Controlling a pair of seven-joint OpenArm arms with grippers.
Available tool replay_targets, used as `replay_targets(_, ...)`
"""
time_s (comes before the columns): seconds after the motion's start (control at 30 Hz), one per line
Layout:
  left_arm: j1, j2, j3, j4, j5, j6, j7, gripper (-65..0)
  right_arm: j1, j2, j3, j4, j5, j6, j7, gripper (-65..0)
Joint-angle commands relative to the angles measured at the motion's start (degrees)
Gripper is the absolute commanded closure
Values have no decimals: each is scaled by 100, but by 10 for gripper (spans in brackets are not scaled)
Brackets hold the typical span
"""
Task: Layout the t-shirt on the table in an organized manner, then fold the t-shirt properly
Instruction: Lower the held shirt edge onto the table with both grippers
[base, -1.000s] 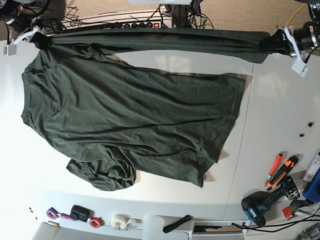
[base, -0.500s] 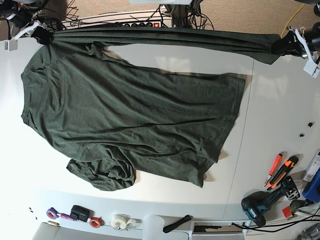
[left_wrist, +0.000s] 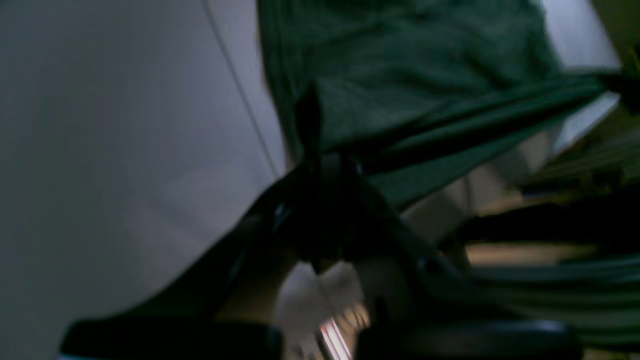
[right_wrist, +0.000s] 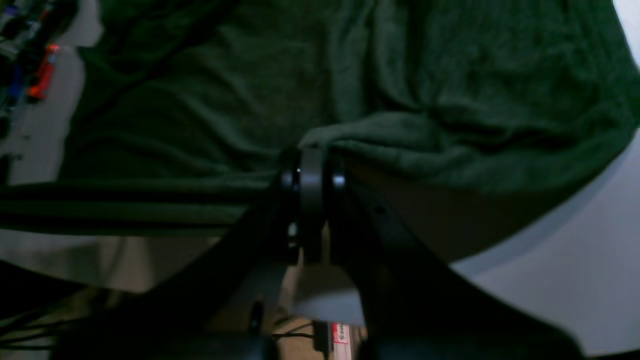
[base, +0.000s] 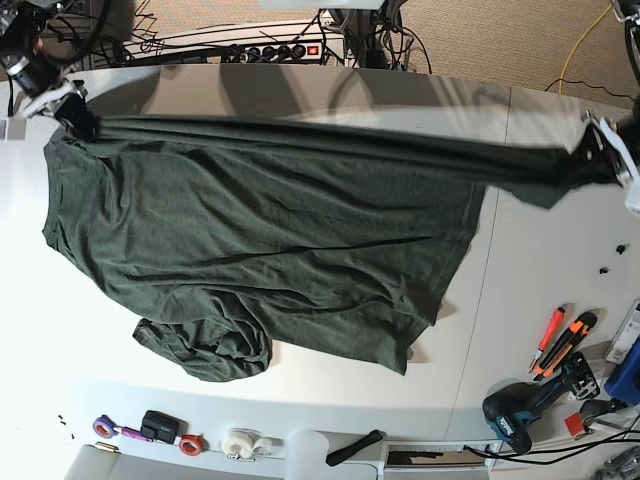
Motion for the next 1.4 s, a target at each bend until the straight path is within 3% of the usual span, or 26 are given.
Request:
replay_targets(0.0, -98, -122, -81, 63, -84, 12, -245, 0, 74, 122, 70, 76, -122, 90, 143, 0)
replay_targets(0.13, -356, -17, -7, 61, -2, 12, -400, 0, 334, 120, 70, 76, -651, -31, 143, 0)
replay_targets(0.23, -520, -13, 463, 59, 225, 12, -461, 0, 413, 120, 68, 76, -940, -146, 143, 0)
replay_targets(0.47, -1014, 262, 1930, 22, 1821, 12, -1432, 0, 476, 118, -125, 74, -1163, -164, 280, 0)
replay_targets(0.7, -1412, 463, 2734, 17, 2385, 52, -1469, 0, 476, 120, -922, 74, -2015, -481, 990, 0)
replay_targets(0.93, -1274, 461, 2835, 13, 3071, 175, -1488, 0, 476, 118, -1574, 74, -3115, -715, 1329, 0)
replay_targets(1.03, -1270, 455, 2828, 13, 3167, 173, -1580, 0, 476, 118, -1733, 74, -3517, -1040, 1722, 0)
replay_targets(1.17, -1311, 459, 2691, 13, 3156, 446, -2282, 0, 479, 120, -1685, 74, -3558, -1351, 2118, 0)
replay_targets(1.37, -1360, 461, 2656, 13, 3167, 431, -2177, 0, 588, 118, -1434, 74, -3563, -1585, 2192, 0)
